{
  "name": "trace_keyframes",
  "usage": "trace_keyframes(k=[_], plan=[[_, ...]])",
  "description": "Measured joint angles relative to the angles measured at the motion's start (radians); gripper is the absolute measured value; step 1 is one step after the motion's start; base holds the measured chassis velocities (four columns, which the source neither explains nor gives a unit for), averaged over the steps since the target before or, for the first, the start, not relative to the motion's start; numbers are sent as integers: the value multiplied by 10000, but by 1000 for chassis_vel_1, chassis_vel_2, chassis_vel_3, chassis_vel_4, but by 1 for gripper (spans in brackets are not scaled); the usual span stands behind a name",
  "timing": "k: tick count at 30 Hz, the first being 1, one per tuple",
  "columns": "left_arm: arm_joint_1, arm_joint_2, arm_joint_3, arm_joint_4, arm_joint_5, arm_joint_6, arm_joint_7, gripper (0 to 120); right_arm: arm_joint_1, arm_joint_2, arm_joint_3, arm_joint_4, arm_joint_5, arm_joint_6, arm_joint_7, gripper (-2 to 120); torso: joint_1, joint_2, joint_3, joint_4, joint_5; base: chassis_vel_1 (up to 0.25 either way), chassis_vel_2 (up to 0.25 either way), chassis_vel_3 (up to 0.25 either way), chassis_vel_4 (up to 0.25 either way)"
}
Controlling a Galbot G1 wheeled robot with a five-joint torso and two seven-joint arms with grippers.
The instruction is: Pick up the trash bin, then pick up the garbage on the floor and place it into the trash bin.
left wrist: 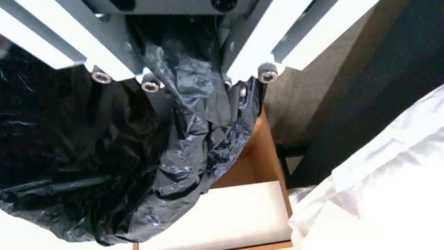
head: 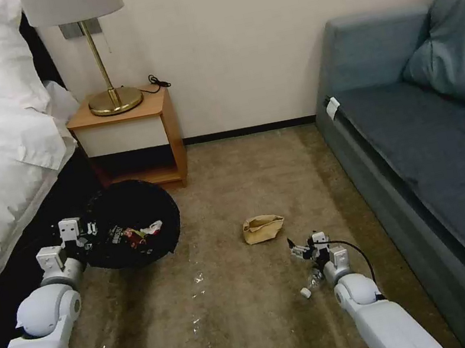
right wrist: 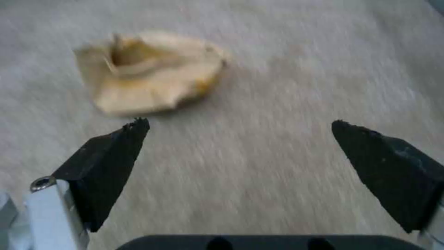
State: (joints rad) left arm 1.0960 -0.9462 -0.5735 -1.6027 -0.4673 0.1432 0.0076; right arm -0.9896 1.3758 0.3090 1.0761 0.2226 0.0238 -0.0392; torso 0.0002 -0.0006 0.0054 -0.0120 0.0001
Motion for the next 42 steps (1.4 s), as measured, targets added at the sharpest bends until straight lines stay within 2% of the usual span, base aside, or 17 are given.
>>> trace_keyframes(k=[4,11,16,24,27,29,30,32,33,34,35,36,37,38,39,42], plan=[[2,-164,33,58,17,-43,6,4,-34,226,97,-216,-141,-540,598,100,0,0,1,0,-1,0,0,0,0],[6,-310,156,90,90,-63,34,4,78,791,419,-1151,-953,-221,665,100,0,0,1,0,1,0,0,0,0],[99,-282,116,158,134,-145,123,4,51,885,525,-1388,-1176,-82,685,100,0,0,2,-1,0,0,0,0,0],[112,-275,91,169,148,-180,151,4,17,774,539,-879,-1188,-24,877,100,0,0,2,1,-1,0,0,0,0],[105,-260,90,151,131,-180,152,4,-241,504,388,-98,-988,-367,954,100,0,0,2,0,0,0,0,0,0],[156,-213,9,128,105,-182,184,4,-682,0,178,967,-572,-730,972,100,0,0,2,-1,0,0,0,0,0],[156,-213,9,128,105,-182,184,4,-682,0,178,967,-572,-730,972,100,0,0,2,-1,0,0,0,0,0],[251,-148,-107,100,78,-208,206,4,-1313,-709,29,2192,18,-1058,751,100,0,0,2,0,5,0,0,0,0],[251,-148,-107,100,78,-208,206,4,-1313,-709,29,2192,18,-1058,751,100,0,0,2,0,5,0,0,0,0],[310,-110,-174,80,59,-216,254,4,-1726,-1338,6,2814,271,-1151,510,100,0,0,1,3,4,0,0,0,0],[310,-110,-174,80,59,-216,254,4,-1726,-1338,6,2814,271,-1151,510,100,0,0,1,3,4,0,0,0,0],[347,-83,-229,73,49,-229,264,4,-2157,-2025,4,3246,451,-1205,250,100,0,0,0,3,4,0,0,0,0],[398,-64,-302,72,48,-253,274,4,-2747,-3086,26,3793,638,-1249,-153,100,0,0,2,-4,4,0,0,0,0],[398,-64,-302,72,48,-253,274,4,-2747,-3086,26,3793,638,-1249,-153,100,0,0,2,-4,4,0,0,0,0],[425,-67,-317,64,54,-268,308,4,-3153,-3813,78,4151,691,-1248,-491,100,0,0,0,-8,-6,0,0,0,0],[431,-117,-317,55,72,-290,325,4,-3603,-4380,131,4434,657,-1226,-1111,100,0,1,1,-9,3,0,0,0,0]])
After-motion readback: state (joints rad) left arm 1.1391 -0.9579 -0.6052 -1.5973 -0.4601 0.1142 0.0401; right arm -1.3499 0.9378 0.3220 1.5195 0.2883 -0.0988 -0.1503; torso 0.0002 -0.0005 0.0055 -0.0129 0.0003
